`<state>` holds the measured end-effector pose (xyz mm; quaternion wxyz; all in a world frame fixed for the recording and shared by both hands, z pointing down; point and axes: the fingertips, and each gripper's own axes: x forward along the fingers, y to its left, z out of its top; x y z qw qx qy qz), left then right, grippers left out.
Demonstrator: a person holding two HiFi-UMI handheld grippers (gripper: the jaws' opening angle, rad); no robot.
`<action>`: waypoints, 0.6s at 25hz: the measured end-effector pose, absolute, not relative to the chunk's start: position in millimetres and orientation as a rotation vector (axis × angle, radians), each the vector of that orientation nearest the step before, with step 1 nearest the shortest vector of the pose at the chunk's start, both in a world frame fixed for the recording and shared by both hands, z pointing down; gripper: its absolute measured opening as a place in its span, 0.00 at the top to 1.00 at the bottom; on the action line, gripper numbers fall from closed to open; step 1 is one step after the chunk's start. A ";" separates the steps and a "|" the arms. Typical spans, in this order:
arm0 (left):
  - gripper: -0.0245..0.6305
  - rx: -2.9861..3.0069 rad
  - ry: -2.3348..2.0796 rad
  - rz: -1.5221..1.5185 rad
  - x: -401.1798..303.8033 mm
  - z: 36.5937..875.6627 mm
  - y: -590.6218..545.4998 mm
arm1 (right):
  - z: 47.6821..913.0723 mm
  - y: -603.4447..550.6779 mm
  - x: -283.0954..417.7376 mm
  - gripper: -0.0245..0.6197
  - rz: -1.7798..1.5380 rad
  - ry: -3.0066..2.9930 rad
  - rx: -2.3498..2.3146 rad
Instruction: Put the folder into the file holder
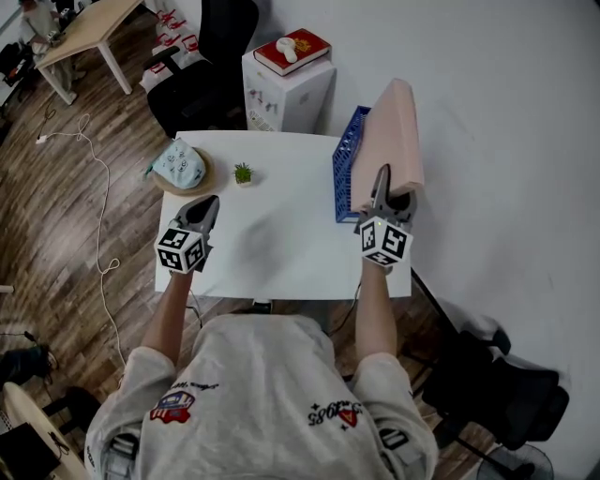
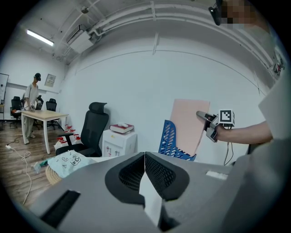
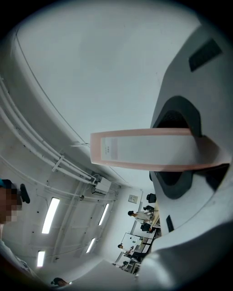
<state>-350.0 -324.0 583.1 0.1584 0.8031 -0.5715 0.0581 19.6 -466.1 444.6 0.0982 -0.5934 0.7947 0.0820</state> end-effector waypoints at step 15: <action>0.95 2.251 -1.650 0.192 -376.5 598.5 -326.2 | 492.0 -482.6 -2.4 0.71 0.168 2.422 -1.757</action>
